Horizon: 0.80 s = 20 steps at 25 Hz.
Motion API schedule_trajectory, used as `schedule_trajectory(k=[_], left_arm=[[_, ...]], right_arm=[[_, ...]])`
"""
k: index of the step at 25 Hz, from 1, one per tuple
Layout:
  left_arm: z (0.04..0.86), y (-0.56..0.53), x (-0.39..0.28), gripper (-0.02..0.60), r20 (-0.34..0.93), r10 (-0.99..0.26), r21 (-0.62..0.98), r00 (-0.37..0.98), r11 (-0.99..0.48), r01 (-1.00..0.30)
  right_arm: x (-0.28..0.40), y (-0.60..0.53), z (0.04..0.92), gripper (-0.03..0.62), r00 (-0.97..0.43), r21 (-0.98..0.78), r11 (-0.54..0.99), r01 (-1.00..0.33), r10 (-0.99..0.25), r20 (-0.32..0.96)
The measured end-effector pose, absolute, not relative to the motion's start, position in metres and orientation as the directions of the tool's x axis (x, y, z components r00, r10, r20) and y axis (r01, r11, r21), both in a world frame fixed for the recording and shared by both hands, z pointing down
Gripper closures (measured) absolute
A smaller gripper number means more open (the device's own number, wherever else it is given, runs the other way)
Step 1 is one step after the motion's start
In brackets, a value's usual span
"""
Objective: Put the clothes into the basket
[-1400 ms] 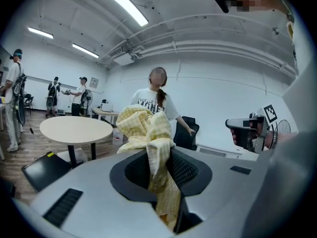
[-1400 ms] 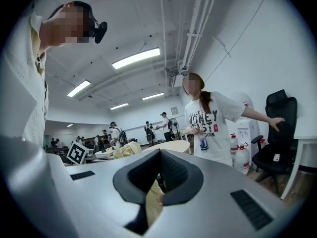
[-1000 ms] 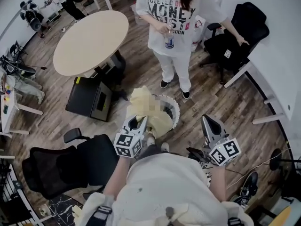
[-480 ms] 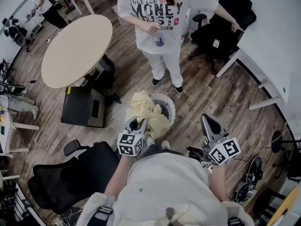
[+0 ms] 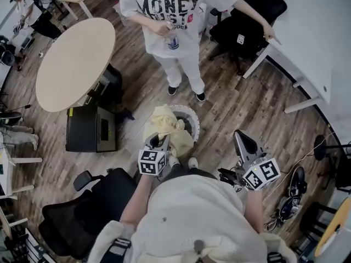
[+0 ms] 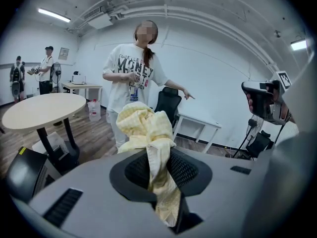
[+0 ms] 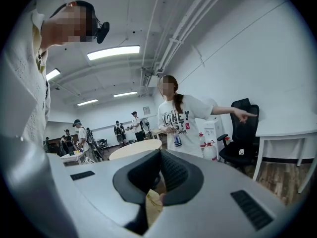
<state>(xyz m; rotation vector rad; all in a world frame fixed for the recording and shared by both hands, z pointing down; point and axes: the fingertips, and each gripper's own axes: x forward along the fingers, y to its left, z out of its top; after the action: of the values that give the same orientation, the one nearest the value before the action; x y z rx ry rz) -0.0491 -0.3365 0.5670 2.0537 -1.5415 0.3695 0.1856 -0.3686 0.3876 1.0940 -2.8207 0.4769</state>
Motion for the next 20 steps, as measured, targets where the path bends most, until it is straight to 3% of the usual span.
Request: schedule_trajectory(k=[20], left_arm=[[0.668,-0.368,-0.057,0.480,0.675,-0.655,0.256,0.339,-0.223,-0.941]], right_arm=[[0.204,-0.371,0.400,0.586,-0.627,-0.241,0.581,-0.778,-0.746,0.225]])
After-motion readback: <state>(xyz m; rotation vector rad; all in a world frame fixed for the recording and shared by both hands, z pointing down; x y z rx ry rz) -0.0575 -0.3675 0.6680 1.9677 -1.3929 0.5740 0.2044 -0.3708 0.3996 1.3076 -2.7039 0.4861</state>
